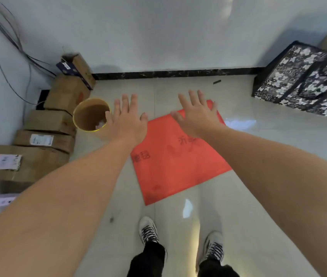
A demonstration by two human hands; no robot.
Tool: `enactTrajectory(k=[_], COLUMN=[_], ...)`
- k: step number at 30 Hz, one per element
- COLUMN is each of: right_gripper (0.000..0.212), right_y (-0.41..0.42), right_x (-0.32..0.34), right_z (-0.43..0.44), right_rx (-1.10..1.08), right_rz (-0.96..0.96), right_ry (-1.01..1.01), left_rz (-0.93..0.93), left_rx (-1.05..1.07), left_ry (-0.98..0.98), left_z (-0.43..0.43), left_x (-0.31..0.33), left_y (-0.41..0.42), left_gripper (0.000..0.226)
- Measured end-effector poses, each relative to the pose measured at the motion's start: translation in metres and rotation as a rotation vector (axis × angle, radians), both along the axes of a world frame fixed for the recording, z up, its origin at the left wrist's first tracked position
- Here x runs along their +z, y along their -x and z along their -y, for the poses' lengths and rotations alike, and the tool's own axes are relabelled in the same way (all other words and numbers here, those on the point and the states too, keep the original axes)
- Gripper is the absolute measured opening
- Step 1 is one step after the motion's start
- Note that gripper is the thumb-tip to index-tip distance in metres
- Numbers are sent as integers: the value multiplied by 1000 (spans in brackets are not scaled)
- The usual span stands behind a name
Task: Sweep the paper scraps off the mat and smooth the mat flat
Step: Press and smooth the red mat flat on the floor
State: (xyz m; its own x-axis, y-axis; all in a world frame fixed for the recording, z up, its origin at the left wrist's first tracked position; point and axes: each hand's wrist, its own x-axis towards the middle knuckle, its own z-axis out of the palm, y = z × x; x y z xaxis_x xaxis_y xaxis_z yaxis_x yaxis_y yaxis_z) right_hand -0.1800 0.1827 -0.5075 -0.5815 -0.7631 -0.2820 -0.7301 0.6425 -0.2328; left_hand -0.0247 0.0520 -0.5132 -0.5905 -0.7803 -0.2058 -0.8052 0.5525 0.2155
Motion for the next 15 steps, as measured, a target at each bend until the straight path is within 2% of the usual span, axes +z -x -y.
enactTrajectory(k=[4,15], right_gripper=[69,71], right_y=[-2,11], right_x=[-98,-385], right_z=[-25,-83], right_rx=[-6,-8], right_rz=[61,64], right_ry=[-37,-126], left_rz=[24,91], left_rx=[22,58], left_ry=[-31,-107], left_z=[-33,-85], left_x=[-101,-390], left_y=[4,9], left_gripper=[66,69])
